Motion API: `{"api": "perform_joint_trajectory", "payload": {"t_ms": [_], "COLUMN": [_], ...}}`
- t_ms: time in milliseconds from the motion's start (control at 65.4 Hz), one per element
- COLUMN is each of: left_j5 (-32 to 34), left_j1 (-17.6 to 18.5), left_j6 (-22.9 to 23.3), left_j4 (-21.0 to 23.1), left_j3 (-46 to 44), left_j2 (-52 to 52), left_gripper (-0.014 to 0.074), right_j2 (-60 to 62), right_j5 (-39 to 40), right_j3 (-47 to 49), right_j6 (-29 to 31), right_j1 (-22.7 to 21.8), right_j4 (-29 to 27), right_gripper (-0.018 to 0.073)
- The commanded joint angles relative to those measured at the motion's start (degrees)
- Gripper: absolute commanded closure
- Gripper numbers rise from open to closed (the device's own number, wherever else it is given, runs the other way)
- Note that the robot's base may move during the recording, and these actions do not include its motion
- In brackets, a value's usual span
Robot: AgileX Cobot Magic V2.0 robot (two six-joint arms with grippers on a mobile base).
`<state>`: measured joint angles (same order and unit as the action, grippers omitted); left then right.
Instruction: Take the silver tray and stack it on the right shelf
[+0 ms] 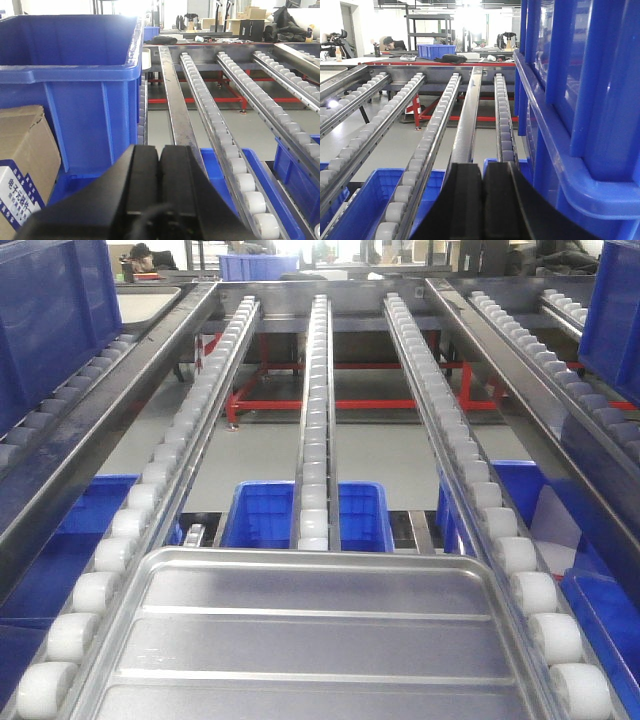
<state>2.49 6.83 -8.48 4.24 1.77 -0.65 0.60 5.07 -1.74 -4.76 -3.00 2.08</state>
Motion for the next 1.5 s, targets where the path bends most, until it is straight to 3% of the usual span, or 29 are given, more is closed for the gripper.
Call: {"api": "perform_joint_trajectory", "payload": {"t_ms": [0,795,918,1040,1178,1254,1377,1484], "left_j5": [5.06,5.19,4.01,-10.88,-28.75,-37.71,-47.66,-49.03], "left_j1": [0.46,0.46,0.46,0.46,0.46,0.46,0.46,0.46], "left_j6": [-0.01,-0.01,-0.01,-0.01,-0.01,-0.41,-5.53,-5.53], "left_j4": [-0.01,-0.01,0.1,0.22,5.16,5.65,6.99,9.85], "left_j3": [1.42,1.19,-2.53,-11.08,-22.67,-28.3,-34.45,-35.19], "left_j2": [-0.6,-0.6,-0.6,0.02,4.75,10.36,20.77,28.34], "left_gripper": [0.0689,0.0689,0.0689,0.0689,0.0689,0.0689,0.0689,0.0689], "right_j2": [1.07,1.07,1.02,0.97,-1.58,-5.82,-15.67,-23.47], "right_j5": [4.54,4.54,2.2,-9.75,-23.92,-33.57,-47.42,-51.62], "right_j3": [0.01,0.03,1.92,8.37,17.07,22.13,27.68,28.57], "right_j6": [0.01,-0.06,-6.44,-8.37,-8.33,-8.18,-2.72,-0.29], "right_j1": [-0.28,-0.28,-0.23,-0.16,-0.16,-0.11,-0.11,-0.11], "right_j4": [-0.06,-0.06,-0.13,-0.13,-0.72,-3.6,-8.38,-9.52], "right_gripper": [0.051,0.051,0.051,0.051,0.051,0.051,0.051,0.051]}}
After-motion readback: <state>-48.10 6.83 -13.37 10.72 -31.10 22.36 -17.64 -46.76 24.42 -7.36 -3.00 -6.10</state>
